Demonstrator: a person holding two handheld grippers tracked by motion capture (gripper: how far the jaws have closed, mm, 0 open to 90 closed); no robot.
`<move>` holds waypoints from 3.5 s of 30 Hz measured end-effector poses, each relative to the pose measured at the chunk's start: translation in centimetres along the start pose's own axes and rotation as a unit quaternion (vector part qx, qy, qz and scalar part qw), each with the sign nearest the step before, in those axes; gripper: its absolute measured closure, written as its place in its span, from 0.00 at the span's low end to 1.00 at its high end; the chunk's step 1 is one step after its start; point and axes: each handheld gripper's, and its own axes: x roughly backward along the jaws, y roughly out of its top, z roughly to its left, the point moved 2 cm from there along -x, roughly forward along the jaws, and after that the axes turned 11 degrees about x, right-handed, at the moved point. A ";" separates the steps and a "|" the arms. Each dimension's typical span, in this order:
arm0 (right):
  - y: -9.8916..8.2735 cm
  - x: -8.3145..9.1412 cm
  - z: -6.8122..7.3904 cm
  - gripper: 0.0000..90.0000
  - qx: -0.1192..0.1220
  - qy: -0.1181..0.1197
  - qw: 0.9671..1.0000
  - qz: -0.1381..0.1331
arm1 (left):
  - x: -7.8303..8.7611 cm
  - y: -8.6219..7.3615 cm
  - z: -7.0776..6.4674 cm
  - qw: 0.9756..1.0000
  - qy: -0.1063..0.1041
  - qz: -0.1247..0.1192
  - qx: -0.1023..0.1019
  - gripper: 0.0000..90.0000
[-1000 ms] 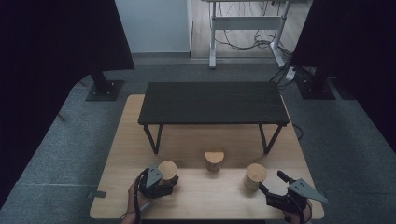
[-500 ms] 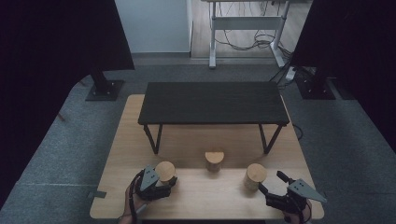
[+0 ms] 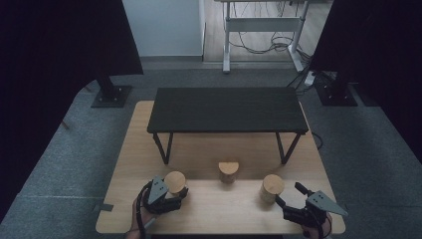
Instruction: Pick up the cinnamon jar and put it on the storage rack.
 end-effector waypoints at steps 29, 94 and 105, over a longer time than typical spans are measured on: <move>-0.1 0.2 -0.3 0.10 -0.002 -0.014 1.000 0.002 | 2.0 0.4 0.6 1.000 0.010 -0.011 0.008 0.28; -0.1 0.2 -0.3 0.10 0.008 -0.024 1.000 0.005 | 3.8 6.1 0.4 0.999 0.032 -0.029 -0.021 0.28; -0.1 0.2 -0.3 0.10 0.008 -0.024 1.000 0.003 | 3.8 7.0 0.2 0.999 0.034 -0.031 -0.027 0.28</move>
